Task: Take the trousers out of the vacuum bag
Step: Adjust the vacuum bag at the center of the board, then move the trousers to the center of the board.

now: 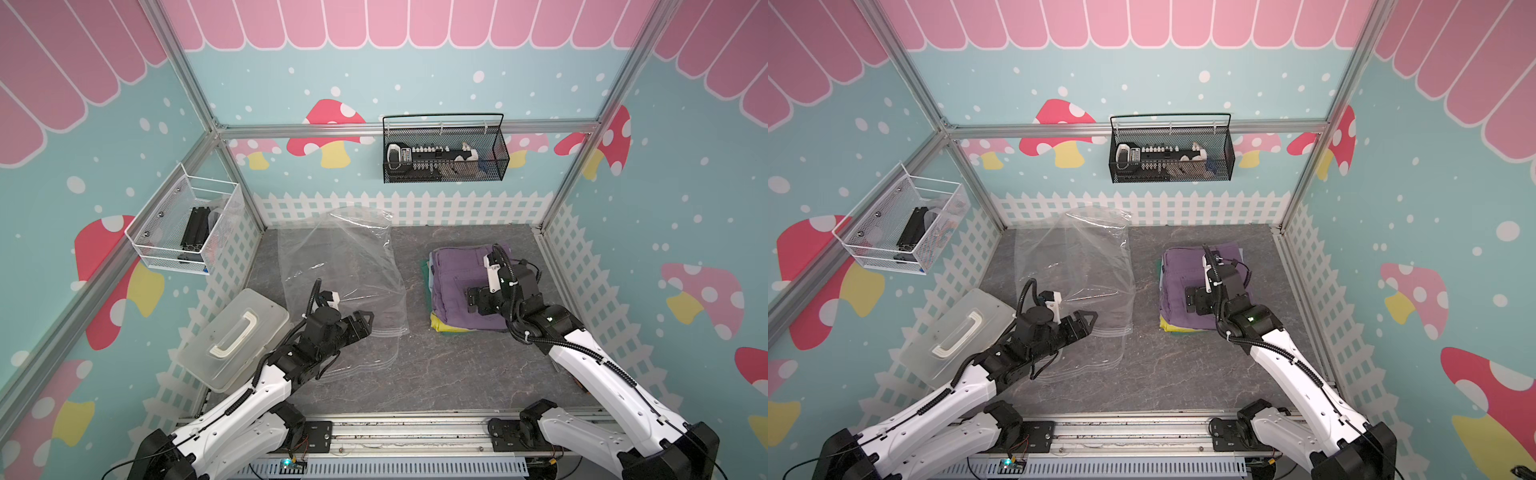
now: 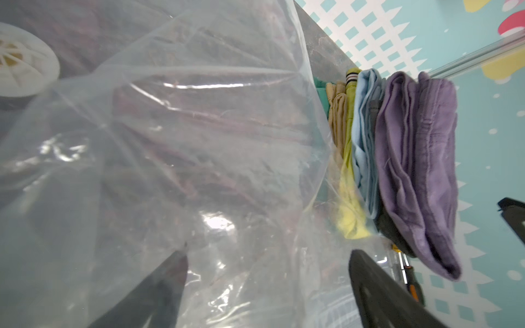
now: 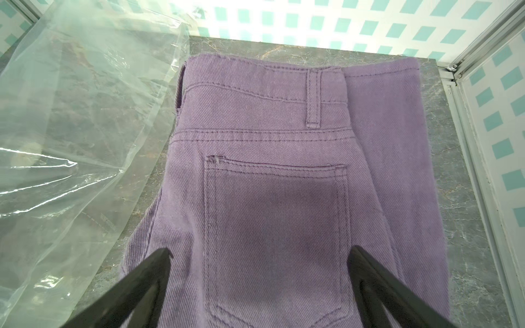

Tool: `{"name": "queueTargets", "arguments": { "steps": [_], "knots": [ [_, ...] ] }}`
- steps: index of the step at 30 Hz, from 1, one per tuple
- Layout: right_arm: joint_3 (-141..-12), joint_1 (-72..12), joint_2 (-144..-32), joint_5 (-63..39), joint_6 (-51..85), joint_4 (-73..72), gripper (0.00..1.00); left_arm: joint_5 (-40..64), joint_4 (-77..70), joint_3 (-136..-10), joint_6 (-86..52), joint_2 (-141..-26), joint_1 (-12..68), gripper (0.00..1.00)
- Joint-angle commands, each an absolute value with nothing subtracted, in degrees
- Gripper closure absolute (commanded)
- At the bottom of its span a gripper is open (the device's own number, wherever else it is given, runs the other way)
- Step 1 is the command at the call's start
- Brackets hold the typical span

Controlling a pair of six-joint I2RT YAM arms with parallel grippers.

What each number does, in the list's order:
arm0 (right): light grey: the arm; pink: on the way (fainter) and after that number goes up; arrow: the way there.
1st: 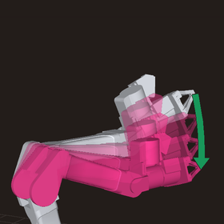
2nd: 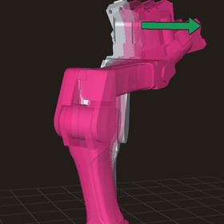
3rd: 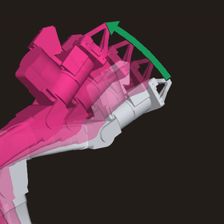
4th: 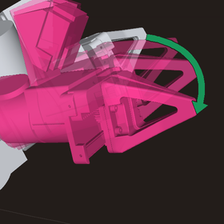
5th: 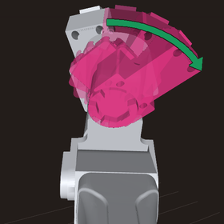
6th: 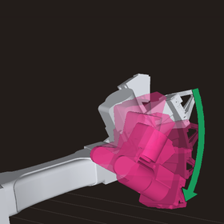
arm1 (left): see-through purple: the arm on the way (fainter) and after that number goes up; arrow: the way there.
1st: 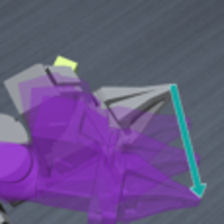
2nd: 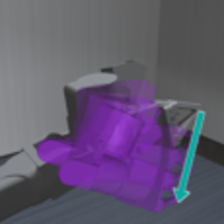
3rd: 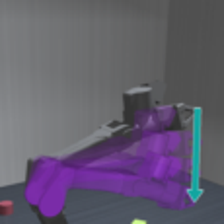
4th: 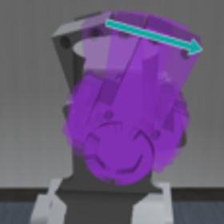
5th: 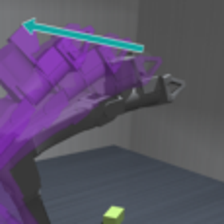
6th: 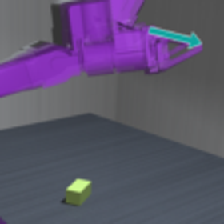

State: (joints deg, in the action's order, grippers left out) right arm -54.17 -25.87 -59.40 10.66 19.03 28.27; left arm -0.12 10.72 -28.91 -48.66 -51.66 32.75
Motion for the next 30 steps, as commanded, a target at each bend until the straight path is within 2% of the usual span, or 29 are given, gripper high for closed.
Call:
{"name": "queueTargets", "arguments": {
  "steps": [1,19,30],
  "knots": [
    [-53.4,-25.6,-59.2,10.5,17.7,27.1,0.01,3.1,9.5,-31.3,-46.2,-52.5,32.5,0.01],
    [-61.1,-25.5,-59.5,9.2,17.5,29.7,0.01,2.9,14.8,-34.3,-42.9,-47.5,33.5,0.01],
    [-66.2,-25.5,-60.8,-4.4,17.7,29.1,0.02,9.1,19.7,-34.9,-40.1,-39.6,34.5,0.01]
  ]
}}
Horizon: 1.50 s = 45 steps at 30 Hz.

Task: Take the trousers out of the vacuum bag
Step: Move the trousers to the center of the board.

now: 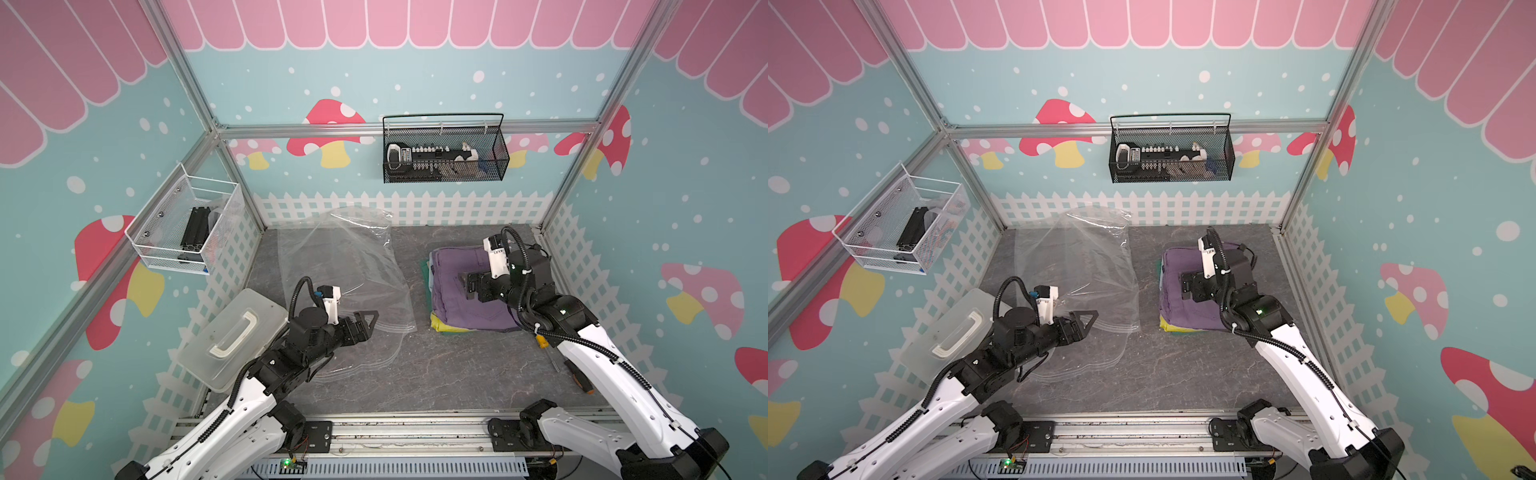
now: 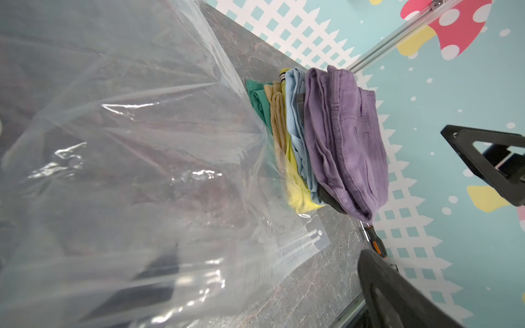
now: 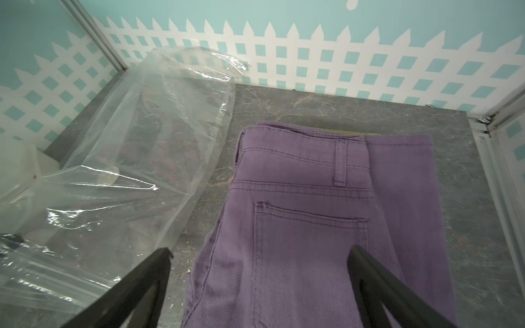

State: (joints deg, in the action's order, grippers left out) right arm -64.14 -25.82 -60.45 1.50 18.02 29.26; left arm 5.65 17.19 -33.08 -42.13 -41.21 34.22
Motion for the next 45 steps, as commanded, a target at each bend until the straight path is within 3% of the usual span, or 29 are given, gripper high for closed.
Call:
{"name": "queueTargets", "arguments": {
  "steps": [1,9,19,26,31,37,45],
  "knots": [
    [-66.7,-25.5,-60.9,-6.1,17.7,29.1,0.02,10.2,20.0,-35.0,-39.8,-38.9,34.5,0.01],
    [-68.7,-25.6,-60.6,-17.1,18.4,30.6,0.02,12.0,25.4,-37.0,-38.8,-34.4,34.7,0.01],
    [-66.7,-27.5,-62.4,-24.1,22.5,30.7,0.17,14.4,34.6,-40.5,-36.3,-33.0,34.6,0.01],
    [-63.3,-32.9,-64.7,-21.6,21.7,30.5,0.27,10.7,37.3,-41.7,-37.1,-32.4,34.7,0.02],
    [-59.7,-36.1,-63.8,-15.7,21.5,29.7,0.28,9.4,37.3,-42.9,-36.9,-32.0,34.7,0.02],
    [-53.9,-36.1,-57.0,-3.3,18.5,27.2,0.08,0.0,36.4,-42.8,-33.8,-30.8,34.7,0.01],
    [-52.4,-36.0,-51.4,7.6,22.7,33.5,0.01,-4.5,36.4,-40.5,-31.2,-31.5,34.6,0.01]
  ]
}}
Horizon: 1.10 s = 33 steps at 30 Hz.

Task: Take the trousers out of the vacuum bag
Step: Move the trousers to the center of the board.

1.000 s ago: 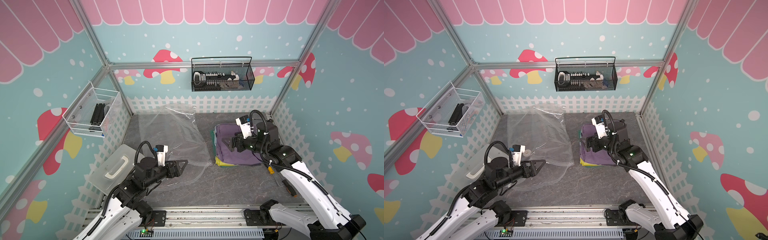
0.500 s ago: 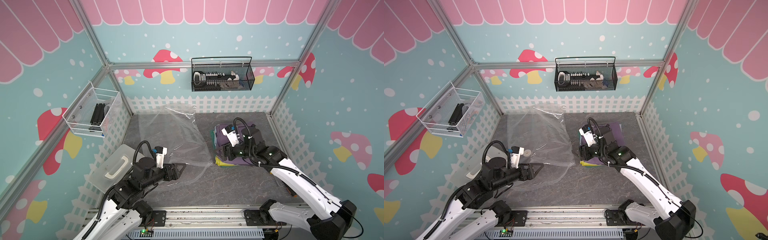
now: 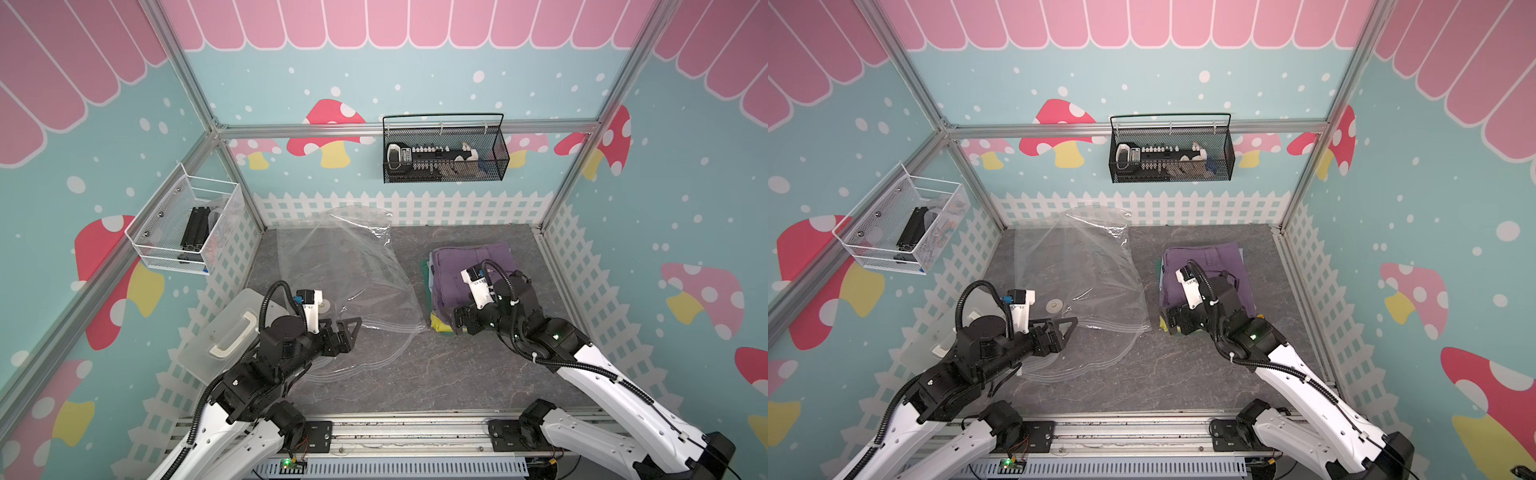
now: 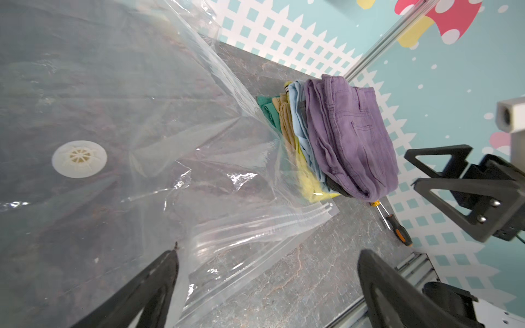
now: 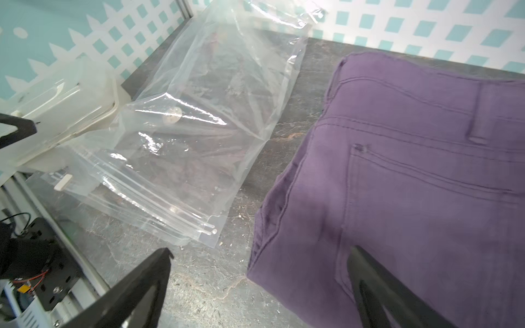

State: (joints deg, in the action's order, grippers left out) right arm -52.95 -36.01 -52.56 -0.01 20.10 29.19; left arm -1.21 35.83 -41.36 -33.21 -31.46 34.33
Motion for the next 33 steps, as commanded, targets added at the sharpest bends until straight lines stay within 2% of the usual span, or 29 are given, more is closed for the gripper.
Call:
{"name": "queueTargets", "arguments": {
  "steps": [1,5,8,10,17,20,26,33],
  "knots": [
    [-52.4,-35.9,-50.8,10.3,24.3,35.5,0.01,-4.6,36.3,-40.1,-31.6,-31.6,34.6,0.01],
    [-51.0,-33.5,-47.4,17.9,30.1,40.8,0.01,-2.5,34.1,-39.4,-31.4,-32.9,34.7,0.01],
    [-51.3,-25.5,-48.0,9.7,29.2,40.6,0.01,3.6,31.0,-39.1,-30.6,-34.8,34.7,0.02],
    [-51.8,-21.8,-49.0,7.9,27.9,39.6,0.01,5.9,30.7,-39.3,-29.8,-35.9,34.6,0.03],
    [-56.4,-11.9,-57.3,1.8,23.7,35.0,0.01,8.3,28.3,-39.5,-28.1,-38.1,35.3,0.03],
    [-57.3,-5.9,-60.9,-4.5,22.9,31.6,0.01,8.6,27.8,-39.6,-27.5,-38.4,35.7,0.03],
    [-59.2,2.8,-70.3,-15.0,23.3,24.7,0.01,10.3,26.6,-39.0,-27.2,-38.4,36.2,0.03],
    [-58.6,7.7,-80.9,-23.7,24.7,16.8,0.01,9.9,26.6,-38.7,-27.2,-39.7,36.6,0.03]
  ]
}}
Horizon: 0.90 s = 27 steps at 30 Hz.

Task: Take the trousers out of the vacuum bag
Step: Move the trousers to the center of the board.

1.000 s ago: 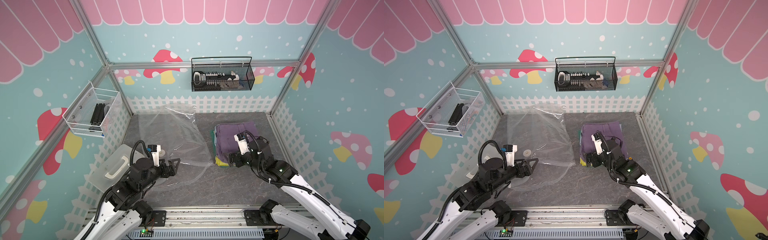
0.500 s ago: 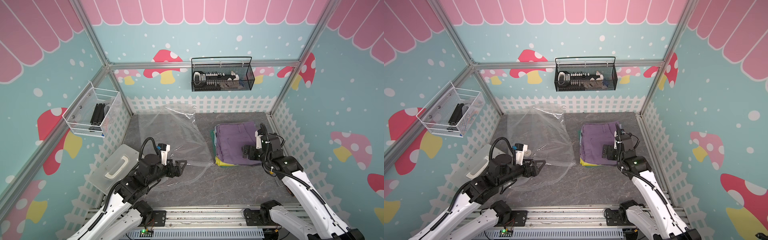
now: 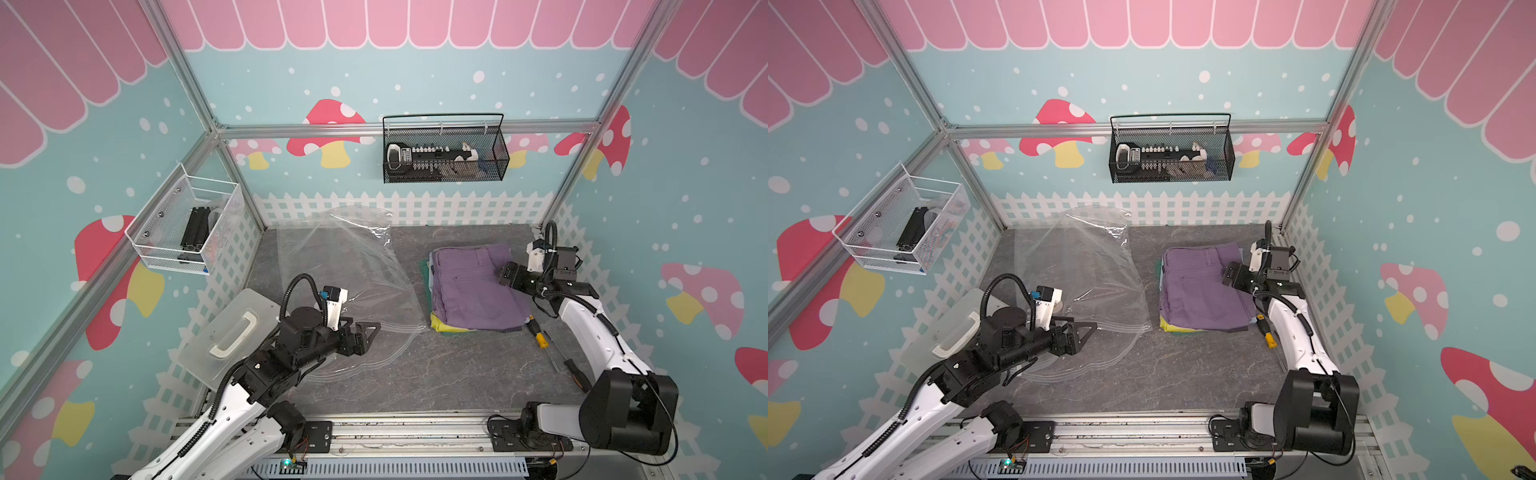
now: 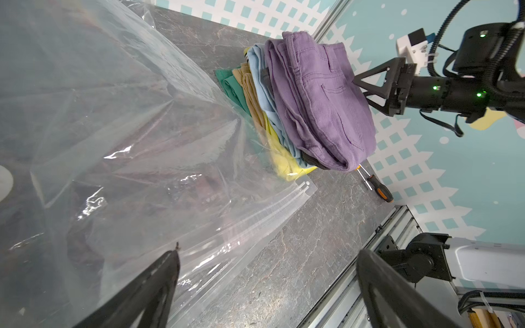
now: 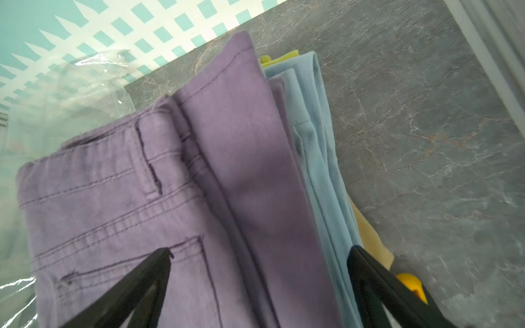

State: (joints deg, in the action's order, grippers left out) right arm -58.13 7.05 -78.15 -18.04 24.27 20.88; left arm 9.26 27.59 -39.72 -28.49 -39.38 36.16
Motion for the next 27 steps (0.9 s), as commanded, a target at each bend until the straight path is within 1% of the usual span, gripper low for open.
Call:
{"name": "queueTargets", "arguments": {
  "steps": [1,6,12,15,18,22,27],
  "knots": [
    [-58.0,7.9,-82.3,-24.2,24.9,15.5,0.01,10.0,26.6,-38.7,-27.2,-39.9,36.6,0.03],
    [-55.3,8.3,-88.3,-30.7,28.0,7.7,0.01,9.9,26.6,-38.6,-27.2,-39.8,36.7,0.03],
    [-53.4,6.5,-91.2,-32.8,32.9,0.9,0.01,9.2,26.6,-38.3,-27.4,-39.0,36.7,0.03],
    [-53.7,2.8,-91.7,-29.6,34.3,0.7,0.01,8.2,26.7,-37.8,-27.6,-39.0,36.7,0.03],
    [-53.0,-1.0,-93.6,-28.1,38.9,-3.0,0.02,6.7,27.9,-38.2,-27.5,-38.5,36.7,0.03],
    [-52.8,-6.8,-96.2,-24.0,43.8,-7.0,0.02,0.1,32.7,-39.2,-27.6,-35.0,36.7,0.03],
    [-53.9,-11.8,-99.8,-21.8,49.7,-11.7,0.03,-5.6,36.1,-38.8,-28.5,-31.2,36.7,0.02]
  ]
}}
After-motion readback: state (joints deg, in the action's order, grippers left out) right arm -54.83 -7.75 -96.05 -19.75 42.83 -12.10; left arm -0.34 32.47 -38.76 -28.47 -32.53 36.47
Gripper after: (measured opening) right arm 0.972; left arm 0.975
